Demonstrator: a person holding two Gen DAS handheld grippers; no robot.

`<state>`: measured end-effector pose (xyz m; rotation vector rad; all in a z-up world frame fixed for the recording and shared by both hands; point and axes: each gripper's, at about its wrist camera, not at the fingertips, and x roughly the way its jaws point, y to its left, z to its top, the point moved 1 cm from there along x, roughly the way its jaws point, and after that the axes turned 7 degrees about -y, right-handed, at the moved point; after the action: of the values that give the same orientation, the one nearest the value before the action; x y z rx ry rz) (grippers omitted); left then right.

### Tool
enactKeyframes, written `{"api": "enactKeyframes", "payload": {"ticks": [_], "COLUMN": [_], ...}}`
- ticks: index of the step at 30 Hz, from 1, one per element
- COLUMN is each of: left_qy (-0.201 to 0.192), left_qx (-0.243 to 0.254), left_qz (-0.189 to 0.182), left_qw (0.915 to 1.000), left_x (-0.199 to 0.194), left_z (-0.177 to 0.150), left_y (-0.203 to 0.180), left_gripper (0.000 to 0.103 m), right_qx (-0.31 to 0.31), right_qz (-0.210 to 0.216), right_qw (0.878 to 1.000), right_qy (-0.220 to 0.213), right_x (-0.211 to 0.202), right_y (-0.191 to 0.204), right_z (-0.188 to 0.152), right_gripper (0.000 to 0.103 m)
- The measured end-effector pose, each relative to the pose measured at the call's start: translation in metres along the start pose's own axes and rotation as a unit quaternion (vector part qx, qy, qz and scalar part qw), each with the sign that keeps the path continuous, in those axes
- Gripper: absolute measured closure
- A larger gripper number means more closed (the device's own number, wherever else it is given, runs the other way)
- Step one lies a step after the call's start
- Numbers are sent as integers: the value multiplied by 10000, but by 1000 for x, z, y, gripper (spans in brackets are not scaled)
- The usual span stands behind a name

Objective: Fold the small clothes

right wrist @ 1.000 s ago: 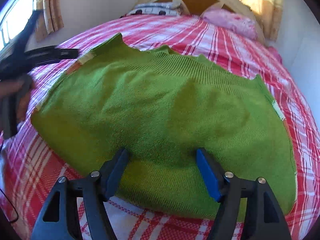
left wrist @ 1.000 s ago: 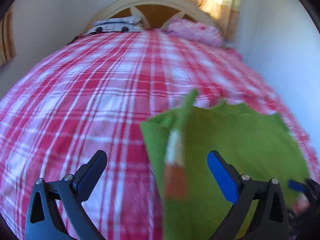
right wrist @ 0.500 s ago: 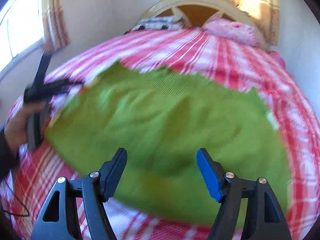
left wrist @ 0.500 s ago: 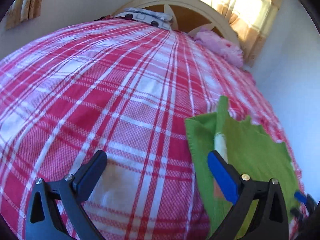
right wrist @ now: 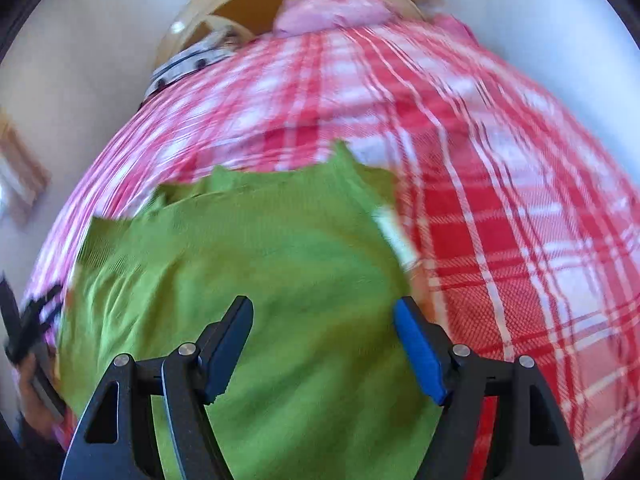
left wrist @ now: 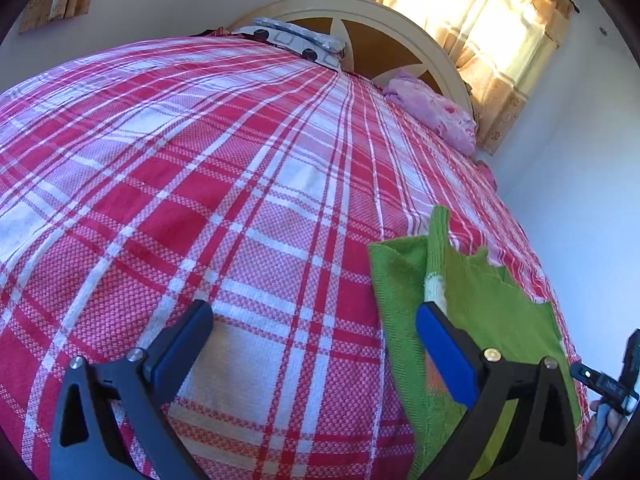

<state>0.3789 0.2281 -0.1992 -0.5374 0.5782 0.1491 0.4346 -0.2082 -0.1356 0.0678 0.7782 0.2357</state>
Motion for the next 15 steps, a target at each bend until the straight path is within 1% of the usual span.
{"api": "enactKeyframes", "payload": {"ticks": [1,2,4,5,7,8,12,15], "left_qy": [-1,-7,-27,-36,-56,-70,-117,-129], "left_qx": [-9,-37,-93,-131,-207,-253,-359,-375], "left_qz": [-11,-40,-102,-146,-227,-276,-397,-422], "left_qw": [10000,10000,9999,9998,9995,9993,9985,9983], "left_x": [0,0,-1,-1,-2,-3,-5,-5], "left_z": [0,0,0,0,1,1,1,1], "left_y": [0,1,3,4,7,8,11,12], "left_gripper": [0,0,0,0,0,0,0,0], "right_qx": [-201,-532,-1131,-1619,-2379,-2895,-3968,-4526], "right_qz": [93,238,479,627,781,832,779,644], "right_qw": [9997,9982,9924,9847,9681,9534,9142,8889], "right_qy": [-51,-104,-110,-121,-125,-154,-254,-296], "right_x": [-9,-19,-31,-39,-49,-54,-54,-48], "right_y": [18,46,91,124,168,197,255,280], "right_z": [-2,-5,-14,-25,-47,-64,-110,-131], "right_gripper": [29,29,29,29,29,29,29,31]}}
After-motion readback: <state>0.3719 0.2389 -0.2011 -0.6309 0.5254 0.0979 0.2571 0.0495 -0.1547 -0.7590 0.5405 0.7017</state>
